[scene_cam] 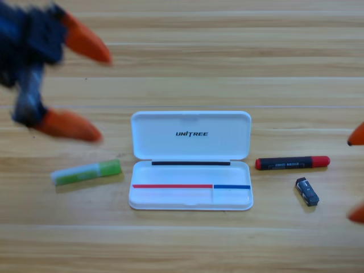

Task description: Clean up eraser and pencils

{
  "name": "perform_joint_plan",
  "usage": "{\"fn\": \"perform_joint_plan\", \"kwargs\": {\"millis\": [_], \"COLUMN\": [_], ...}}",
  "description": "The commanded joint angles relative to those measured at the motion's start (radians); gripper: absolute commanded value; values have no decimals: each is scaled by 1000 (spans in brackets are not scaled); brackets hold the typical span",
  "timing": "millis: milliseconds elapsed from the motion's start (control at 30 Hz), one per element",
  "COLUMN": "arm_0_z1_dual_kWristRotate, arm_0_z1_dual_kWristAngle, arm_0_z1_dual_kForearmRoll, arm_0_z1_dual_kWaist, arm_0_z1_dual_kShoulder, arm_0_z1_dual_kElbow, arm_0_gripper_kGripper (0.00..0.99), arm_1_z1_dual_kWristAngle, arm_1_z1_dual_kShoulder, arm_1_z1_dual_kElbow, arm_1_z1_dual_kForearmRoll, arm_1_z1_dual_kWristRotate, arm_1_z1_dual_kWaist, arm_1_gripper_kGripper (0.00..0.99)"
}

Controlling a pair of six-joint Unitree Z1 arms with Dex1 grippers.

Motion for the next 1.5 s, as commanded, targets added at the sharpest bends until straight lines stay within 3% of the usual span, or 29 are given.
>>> {"fn": "perform_joint_plan", "kwargs": {"millis": [33, 100, 200, 500, 833, 1033, 1433, 1500], "arm_0_z1_dual_kWristRotate": [74, 113, 173, 255, 265, 219, 149, 140], "arm_0_z1_dual_kWristAngle": [78, 78, 69, 49, 32, 49, 105, 105], "arm_0_z1_dual_kForearmRoll": [75, 95, 101, 116, 107, 64, -3, -5], "arm_0_z1_dual_kWaist": [161, 240, 336, 497, 508, 502, 405, 387], "arm_0_z1_dual_kShoulder": [89, 132, 188, 391, 537, 541, 589, 603], "arm_0_z1_dual_kElbow": [-46, -58, -55, -43, -26, 9, 45, 46], "arm_0_gripper_kGripper": [969, 969, 969, 968, 969, 969, 968, 968], "arm_1_z1_dual_kWristAngle": [-270, -337, -362, -365, -417, -420, -371, -356], "arm_1_z1_dual_kShoulder": [209, 266, 357, 567, 694, 720, 762, 766], "arm_1_z1_dual_kElbow": [25, 22, 10, -82, -140, -140, -143, -145], "arm_1_z1_dual_kForearmRoll": [16, 16, 16, 16, 16, 16, 16, 16], "arm_1_z1_dual_kWristRotate": [157, 217, 263, 332, 379, 421, 495, 495], "arm_1_z1_dual_kWaist": [-91, -91, -100, -102, -108, -137, -172, -172], "arm_1_gripper_kGripper": [980, 980, 980, 943, 894, 894, 891, 851]}}
